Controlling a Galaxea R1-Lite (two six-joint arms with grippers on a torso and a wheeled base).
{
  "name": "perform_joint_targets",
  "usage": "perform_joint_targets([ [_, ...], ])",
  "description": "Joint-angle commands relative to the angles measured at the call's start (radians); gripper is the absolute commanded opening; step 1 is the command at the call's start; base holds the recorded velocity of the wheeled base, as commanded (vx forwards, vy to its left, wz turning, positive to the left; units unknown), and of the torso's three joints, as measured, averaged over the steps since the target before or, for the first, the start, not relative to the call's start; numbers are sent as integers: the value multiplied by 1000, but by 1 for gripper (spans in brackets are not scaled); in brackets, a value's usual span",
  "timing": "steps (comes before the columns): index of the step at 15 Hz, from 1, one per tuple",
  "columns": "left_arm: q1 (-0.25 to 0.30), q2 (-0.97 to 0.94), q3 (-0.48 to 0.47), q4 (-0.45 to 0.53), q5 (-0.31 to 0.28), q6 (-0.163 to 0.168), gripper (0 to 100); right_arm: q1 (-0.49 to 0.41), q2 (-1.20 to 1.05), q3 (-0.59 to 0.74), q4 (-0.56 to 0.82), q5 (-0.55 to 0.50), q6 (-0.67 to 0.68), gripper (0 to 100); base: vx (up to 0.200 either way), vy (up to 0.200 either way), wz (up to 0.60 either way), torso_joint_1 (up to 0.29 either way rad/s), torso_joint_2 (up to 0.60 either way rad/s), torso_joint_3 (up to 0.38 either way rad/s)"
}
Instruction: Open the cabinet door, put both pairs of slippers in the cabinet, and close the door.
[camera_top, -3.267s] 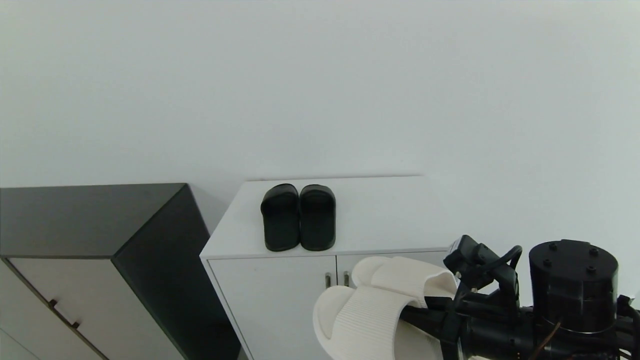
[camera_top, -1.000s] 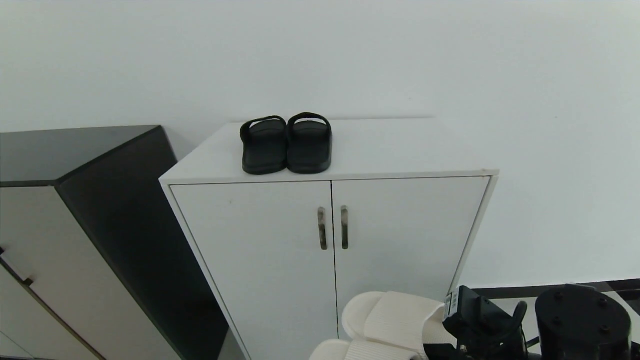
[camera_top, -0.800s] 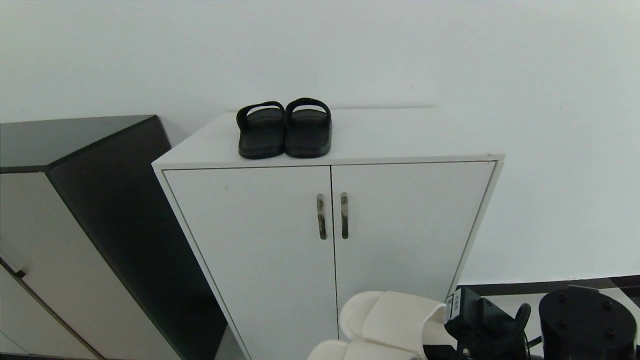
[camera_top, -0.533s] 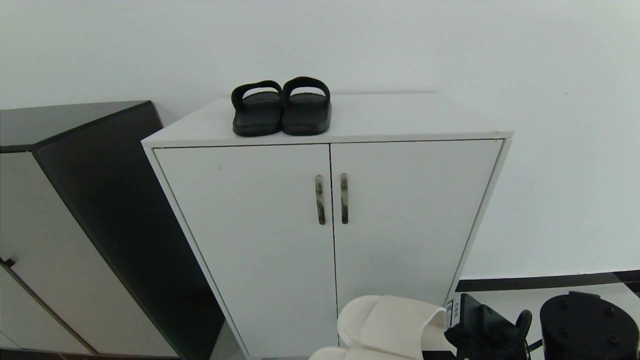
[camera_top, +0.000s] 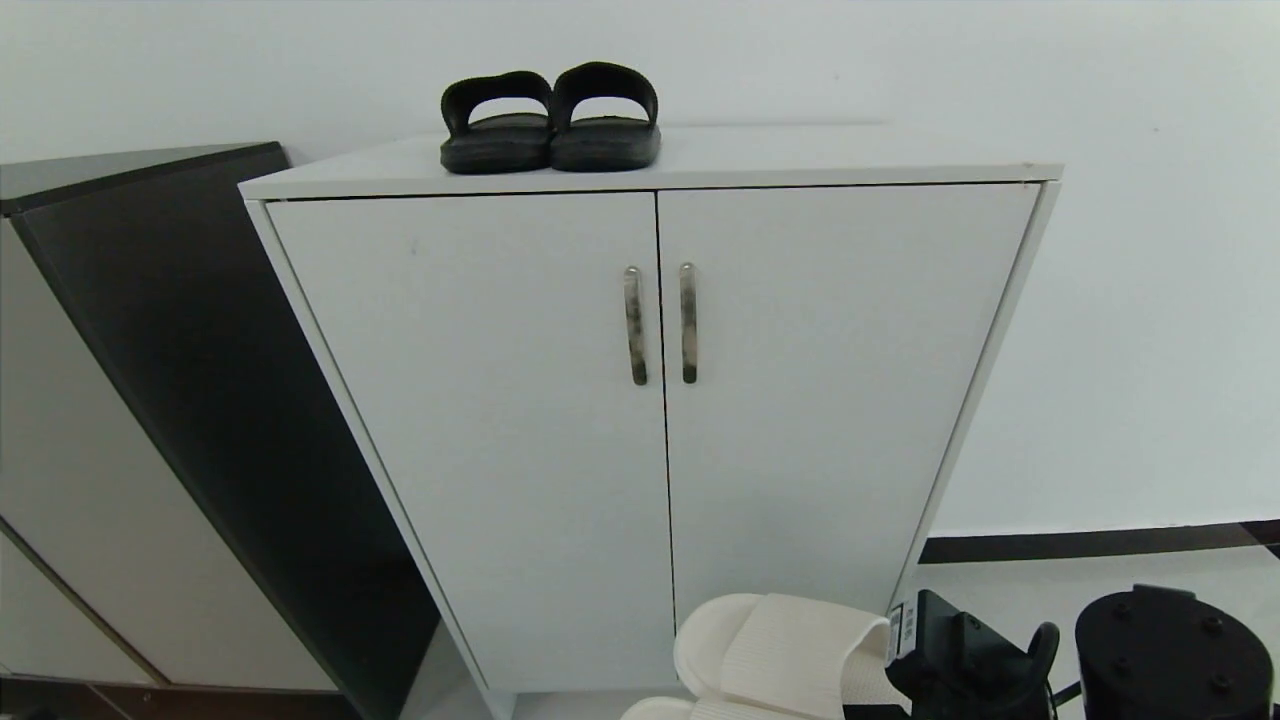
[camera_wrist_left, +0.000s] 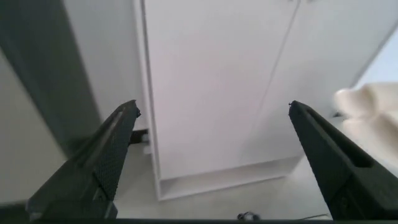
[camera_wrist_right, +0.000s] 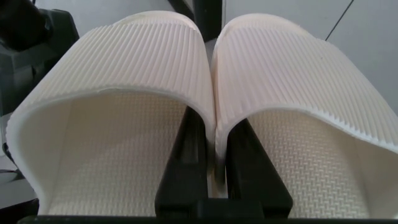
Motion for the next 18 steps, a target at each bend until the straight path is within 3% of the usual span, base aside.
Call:
perform_joint_targets([
  [1, -131, 348, -117, -165, -46, -34, 100, 0, 3, 0, 0, -1, -1, 0, 0, 0, 0, 2, 149, 134],
  [2, -169, 467, -138, -257, -95, -34, 100, 0, -2, 3, 0, -11, -3, 0, 0, 0, 0, 2, 80, 76],
  [5, -195, 753, -187, -501, -293, -28, 100, 0, 5, -1, 0, -55, -3, 0, 0, 0, 0, 2, 15, 17],
  [6, -230, 812, -226, -533, -308, -28, 100, 0, 5, -4, 0, -55, -3, 0, 0, 0, 0, 0, 0, 0],
  [9, -347, 938, -367, -541, -312, -31, 100, -1, 5, -6, -2, -53, -3, 0, 0, 0, 0, 0, 0, 0],
  [11, -391, 1011, -469, -547, -314, -29, 100, -1, 9, -6, -2, -50, -3, 0, 0, 0, 0, 0, 0, 0],
  [15, -425, 1089, -634, -539, -389, -34, 100, -1, 23, -7, -2, -50, -1, 0, 0, 0, 0, 0, 0, 0],
  [17, -419, 1158, -713, -541, -464, -37, 100, -3, 48, -7, -10, -50, -1, 0, 0, 0, 0, 0, 0, 0],
  [18, -419, 1181, -747, -542, -478, -60, 100, -6, 57, -7, -20, -52, -1, 0, 0, 0, 0, 0, 0, 0],
])
